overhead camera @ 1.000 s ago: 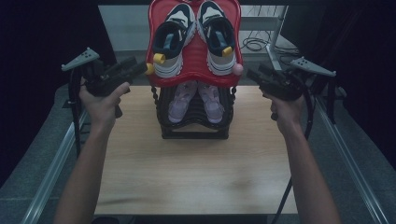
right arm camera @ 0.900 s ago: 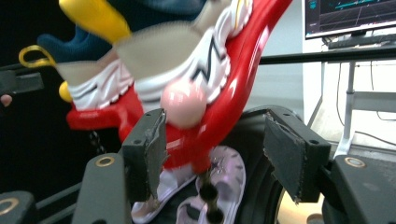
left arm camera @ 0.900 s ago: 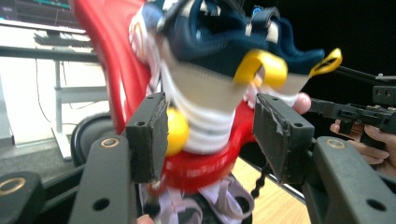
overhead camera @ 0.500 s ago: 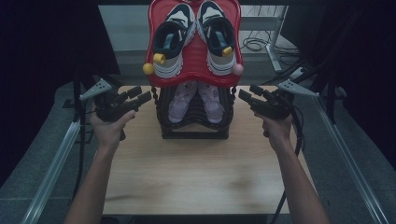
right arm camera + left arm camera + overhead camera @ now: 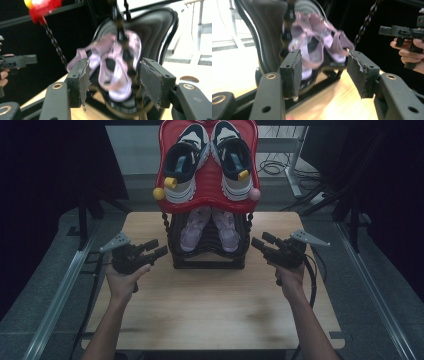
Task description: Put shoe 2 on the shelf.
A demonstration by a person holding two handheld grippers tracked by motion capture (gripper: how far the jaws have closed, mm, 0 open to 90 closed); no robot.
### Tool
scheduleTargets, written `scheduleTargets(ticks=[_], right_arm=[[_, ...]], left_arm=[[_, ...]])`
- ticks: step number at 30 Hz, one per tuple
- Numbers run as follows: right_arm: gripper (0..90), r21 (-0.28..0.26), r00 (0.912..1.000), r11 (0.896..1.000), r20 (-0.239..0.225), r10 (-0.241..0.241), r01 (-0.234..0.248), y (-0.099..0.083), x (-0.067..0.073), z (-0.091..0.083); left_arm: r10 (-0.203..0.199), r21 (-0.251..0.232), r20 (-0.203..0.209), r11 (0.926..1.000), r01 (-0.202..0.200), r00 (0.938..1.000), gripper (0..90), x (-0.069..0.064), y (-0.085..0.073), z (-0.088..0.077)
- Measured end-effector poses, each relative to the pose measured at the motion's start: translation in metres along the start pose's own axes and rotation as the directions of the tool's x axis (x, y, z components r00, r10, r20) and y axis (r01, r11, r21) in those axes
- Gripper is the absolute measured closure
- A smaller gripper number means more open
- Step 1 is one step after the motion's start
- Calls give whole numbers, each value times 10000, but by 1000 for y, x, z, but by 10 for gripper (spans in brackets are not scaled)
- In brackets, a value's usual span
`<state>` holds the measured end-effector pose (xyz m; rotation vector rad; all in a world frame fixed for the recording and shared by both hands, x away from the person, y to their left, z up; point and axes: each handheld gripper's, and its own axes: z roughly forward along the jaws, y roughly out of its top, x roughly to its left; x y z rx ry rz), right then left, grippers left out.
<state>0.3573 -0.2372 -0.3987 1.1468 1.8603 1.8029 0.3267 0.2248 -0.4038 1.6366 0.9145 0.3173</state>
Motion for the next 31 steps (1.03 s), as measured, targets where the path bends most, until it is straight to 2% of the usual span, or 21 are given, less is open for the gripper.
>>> scheduleTargets(ticks=[3, 8, 10, 14, 17, 21, 23, 31], right_arm=[[408, 390, 10000, 9992, -16, 78, -78, -19, -1, -1], [410, 720, 9999, 9973, 9, 133, -134, -43, -3, -3], [411, 848, 9997, 9961, 6, 240, -240, -51, -4, -3], [412, 1083, 9996, 9938, 13, 265, -265, -66, -5, -5], [413, 1481, 9999, 9889, 90, 119, -131, -82, -4, -6], [417, 2013, 9998, 9795, 216, 12, -55, -101, -4, -6], [416, 2137, 9998, 9767, 94, 192, -208, -106, -3, -5], [415, 2009, 10000, 9796, 67, -32, 18, -109, 0, -6]], left_arm=[[-122, 156, -45, 9998, 123, 9999, 460, 1, -16, 0], [-350, 750, -111, 9965, 357, 9993, 460, 6, -45, 4], [-356, 1020, -236, 9941, 378, 9991, 460, 8, -55, 6], [-596, 1294, -181, 9897, 614, 9981, 460, 11, -72, 9], [-718, 1573, -225, 9847, 745, 9972, 462, 12, -84, 12], [-651, 1979, -228, 9778, 684, 9976, 465, 12, -92, 15], [-713, 2076, -252, 9753, 750, 9971, 465, 11, -93, 17], [-924, 1866, -252, 9778, 955, 9954, 465, 13, -91, 12]])
